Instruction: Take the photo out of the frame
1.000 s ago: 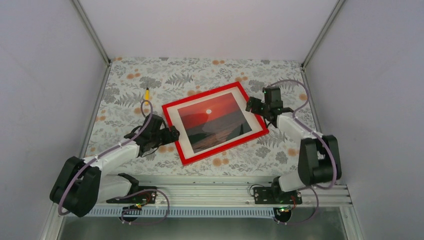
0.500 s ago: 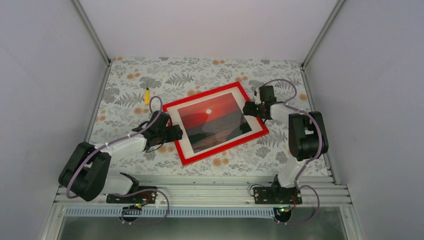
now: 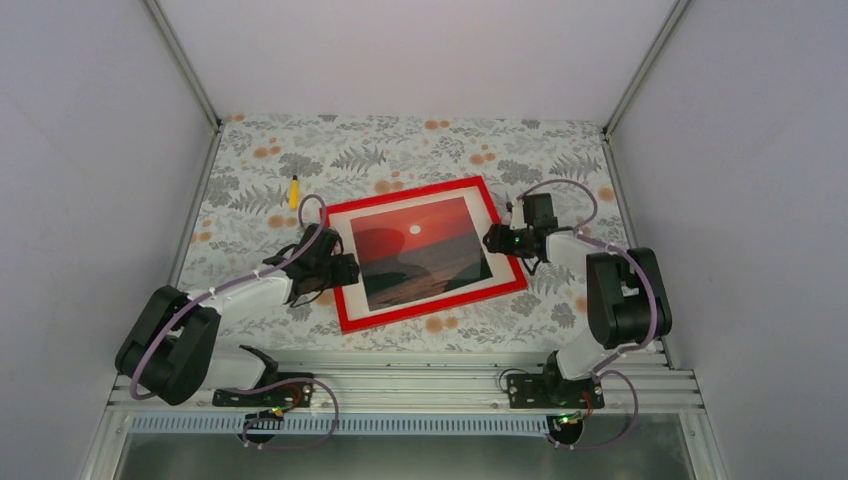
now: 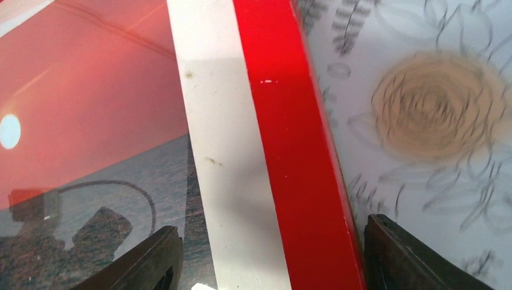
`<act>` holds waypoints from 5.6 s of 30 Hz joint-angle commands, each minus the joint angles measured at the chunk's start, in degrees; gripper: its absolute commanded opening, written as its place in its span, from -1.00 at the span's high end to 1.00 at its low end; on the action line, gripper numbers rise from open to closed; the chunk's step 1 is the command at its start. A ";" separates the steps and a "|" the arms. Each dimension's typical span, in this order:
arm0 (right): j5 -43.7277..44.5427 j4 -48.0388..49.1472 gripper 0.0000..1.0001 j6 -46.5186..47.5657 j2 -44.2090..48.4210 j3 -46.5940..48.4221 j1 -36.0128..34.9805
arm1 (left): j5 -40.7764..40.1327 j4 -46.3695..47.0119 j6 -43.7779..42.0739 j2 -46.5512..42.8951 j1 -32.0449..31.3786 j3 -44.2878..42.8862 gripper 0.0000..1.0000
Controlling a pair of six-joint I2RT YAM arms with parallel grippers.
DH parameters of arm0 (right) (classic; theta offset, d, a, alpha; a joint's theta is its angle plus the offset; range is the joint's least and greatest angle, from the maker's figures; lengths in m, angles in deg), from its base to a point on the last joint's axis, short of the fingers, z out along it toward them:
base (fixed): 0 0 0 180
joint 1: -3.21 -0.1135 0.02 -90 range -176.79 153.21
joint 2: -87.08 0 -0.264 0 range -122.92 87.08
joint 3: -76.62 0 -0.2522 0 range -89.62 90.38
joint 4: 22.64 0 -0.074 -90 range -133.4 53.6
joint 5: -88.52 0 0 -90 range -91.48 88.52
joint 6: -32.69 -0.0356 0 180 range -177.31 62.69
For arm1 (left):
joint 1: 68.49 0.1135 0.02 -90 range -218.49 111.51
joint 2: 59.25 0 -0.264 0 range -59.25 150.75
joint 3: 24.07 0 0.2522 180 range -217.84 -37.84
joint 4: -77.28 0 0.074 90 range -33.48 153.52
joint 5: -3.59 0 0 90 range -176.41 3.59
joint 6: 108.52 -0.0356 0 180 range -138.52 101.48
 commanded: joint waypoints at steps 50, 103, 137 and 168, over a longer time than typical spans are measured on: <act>15.21 -18.60 0.67 -14.00 18.42 -9.31 -18.68 | -15.32 -17.73 3.02 -7.24 -2.73 -0.24 0.38; 10.83 -6.87 0.93 -0.84 -22.56 41.34 -3.78 | -7.57 -2.90 -17.06 36.10 14.01 -54.16 0.85; 7.07 -7.85 0.09 1.34 -35.98 54.10 0.60 | -1.71 -12.78 -19.41 59.14 17.19 -77.60 0.06; 9.70 -11.01 -0.72 -4.20 11.02 4.55 -18.53 | -1.40 -4.30 -2.00 -6.93 8.94 -1.23 -0.66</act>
